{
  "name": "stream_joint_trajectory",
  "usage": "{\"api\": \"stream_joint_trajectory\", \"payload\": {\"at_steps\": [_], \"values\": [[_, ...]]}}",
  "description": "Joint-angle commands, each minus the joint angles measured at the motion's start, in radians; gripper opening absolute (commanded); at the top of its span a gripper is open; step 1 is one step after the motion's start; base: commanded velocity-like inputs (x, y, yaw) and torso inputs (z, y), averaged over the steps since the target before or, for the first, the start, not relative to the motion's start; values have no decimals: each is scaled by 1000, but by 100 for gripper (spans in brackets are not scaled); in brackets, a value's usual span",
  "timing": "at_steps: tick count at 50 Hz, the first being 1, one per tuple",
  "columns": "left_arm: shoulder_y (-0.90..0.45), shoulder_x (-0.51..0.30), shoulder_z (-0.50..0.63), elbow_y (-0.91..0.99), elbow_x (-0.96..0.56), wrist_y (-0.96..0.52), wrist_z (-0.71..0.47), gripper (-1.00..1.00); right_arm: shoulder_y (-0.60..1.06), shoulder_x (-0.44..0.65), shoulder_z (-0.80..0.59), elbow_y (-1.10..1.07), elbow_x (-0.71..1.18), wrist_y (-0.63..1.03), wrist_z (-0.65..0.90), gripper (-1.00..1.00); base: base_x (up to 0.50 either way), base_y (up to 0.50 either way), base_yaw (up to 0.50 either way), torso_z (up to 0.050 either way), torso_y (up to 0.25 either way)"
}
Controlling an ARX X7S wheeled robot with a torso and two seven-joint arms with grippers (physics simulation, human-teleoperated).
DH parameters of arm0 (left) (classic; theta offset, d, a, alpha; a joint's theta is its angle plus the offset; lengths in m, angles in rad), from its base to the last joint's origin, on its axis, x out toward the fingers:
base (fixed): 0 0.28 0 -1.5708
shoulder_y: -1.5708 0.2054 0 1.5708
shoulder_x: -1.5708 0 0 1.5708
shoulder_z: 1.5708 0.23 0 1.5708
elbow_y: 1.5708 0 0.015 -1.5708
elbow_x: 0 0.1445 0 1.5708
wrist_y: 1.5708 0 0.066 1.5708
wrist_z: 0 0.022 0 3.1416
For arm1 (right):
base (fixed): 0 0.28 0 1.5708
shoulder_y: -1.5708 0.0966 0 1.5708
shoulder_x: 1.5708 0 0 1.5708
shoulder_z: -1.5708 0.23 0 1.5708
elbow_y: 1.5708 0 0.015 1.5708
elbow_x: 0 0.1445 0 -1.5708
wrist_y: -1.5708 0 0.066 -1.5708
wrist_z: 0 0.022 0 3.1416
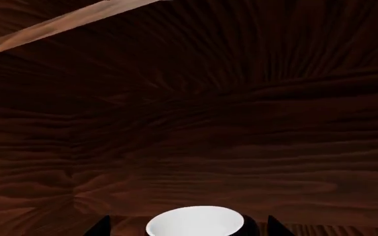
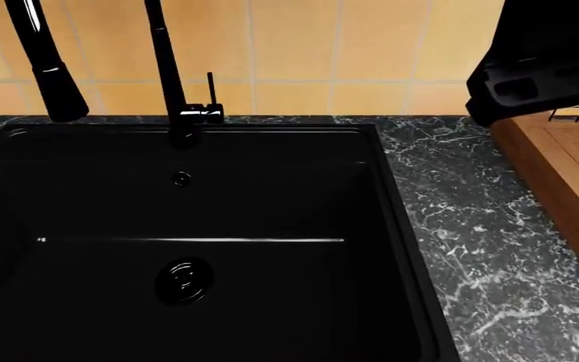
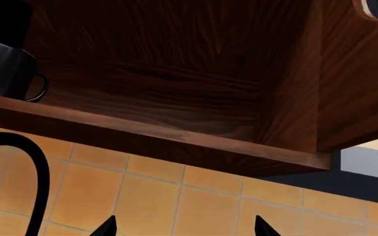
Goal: Pick the kettle from the counter and place it on the tray. Then pick the mug from the cabinet and place it on the tray. Then close the cabinet doors.
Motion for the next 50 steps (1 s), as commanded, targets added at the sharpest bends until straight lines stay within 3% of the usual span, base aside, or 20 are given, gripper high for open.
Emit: {"api": "stream_joint_trajectory", "payload": {"at_steps": [1,14,23,24,34,50], "values": [[-1,-2,-27,-70,5,13,-34,100,-21,0,5,-4,-14,-11,0,100,0,0,0,0,0],[0,-19,-56,-349,-109,124,-111,100,-82,-11,-9,2,-66,-33,-6,100,0,0,0,0,0],[17,-41,-50,-399,-137,146,-152,100,-106,-23,-15,3,-86,-38,-5,100,0,0,0,0,0],[18,-42,-47,-399,-138,151,-154,-100,-109,-24,-15,3,-88,-39,-5,100,0,0,0,0,0],[1,-44,-30,-371,-154,212,-157,-100,-125,-23,-14,2,-96,-47,-7,100,0,0,0,0,0],[-1,-19,-53,102,-19,35,-18,-100,-105,-23,3,-15,-67,-36,11,100,0,0,0,0,0]]}}
